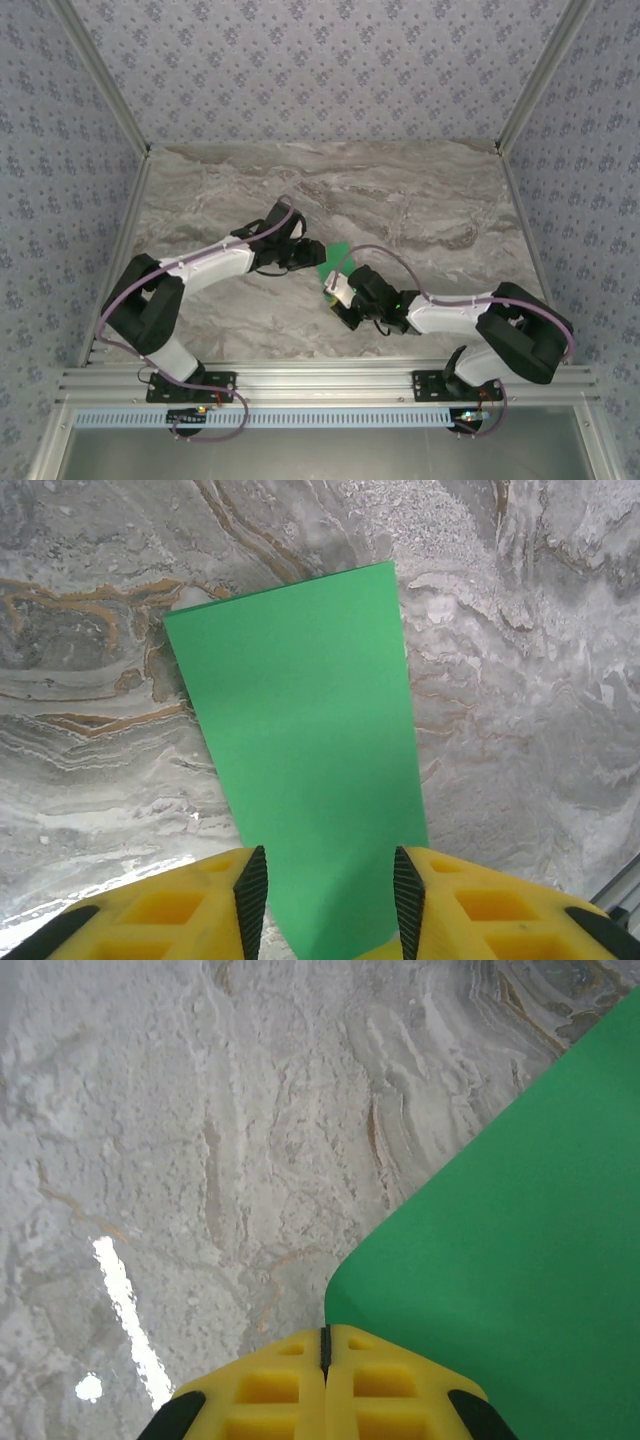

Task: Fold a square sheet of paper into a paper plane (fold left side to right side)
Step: Third fold the triangle at the center of the table.

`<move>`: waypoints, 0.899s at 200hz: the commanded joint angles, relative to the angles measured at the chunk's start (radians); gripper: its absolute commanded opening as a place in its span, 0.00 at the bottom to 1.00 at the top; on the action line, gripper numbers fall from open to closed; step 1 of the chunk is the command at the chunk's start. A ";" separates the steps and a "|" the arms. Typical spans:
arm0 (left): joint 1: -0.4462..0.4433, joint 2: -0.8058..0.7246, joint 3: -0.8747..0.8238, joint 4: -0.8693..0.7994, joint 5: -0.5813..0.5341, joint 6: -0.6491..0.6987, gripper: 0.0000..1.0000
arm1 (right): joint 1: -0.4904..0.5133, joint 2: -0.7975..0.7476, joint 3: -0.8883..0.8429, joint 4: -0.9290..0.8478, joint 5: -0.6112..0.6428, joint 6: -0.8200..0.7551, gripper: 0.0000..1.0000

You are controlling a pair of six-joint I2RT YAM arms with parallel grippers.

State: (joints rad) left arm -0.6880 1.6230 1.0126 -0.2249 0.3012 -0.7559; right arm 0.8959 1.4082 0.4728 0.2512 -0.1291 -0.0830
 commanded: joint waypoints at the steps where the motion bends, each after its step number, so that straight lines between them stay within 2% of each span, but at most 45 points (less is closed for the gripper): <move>1: -0.006 0.071 0.076 -0.004 0.046 0.050 0.34 | -0.022 -0.019 0.029 -0.002 -0.080 0.073 0.01; 42: -0.023 0.258 0.211 0.000 0.119 0.085 0.27 | -0.043 -0.016 0.029 0.014 -0.115 0.114 0.01; 84: -0.035 0.396 0.300 -0.027 0.120 0.101 0.23 | -0.077 -0.008 0.035 0.016 -0.178 0.173 0.02; 151: -0.055 0.477 0.300 -0.040 0.098 0.108 0.20 | -0.195 0.019 0.047 0.012 -0.379 0.311 0.03; 180: -0.060 0.488 0.304 -0.046 0.092 0.112 0.20 | -0.254 0.039 0.057 -0.004 -0.415 0.333 0.04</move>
State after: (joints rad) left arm -0.7330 2.0579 1.3113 -0.2176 0.4084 -0.6685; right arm 0.6815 1.4246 0.4984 0.2581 -0.4698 0.1970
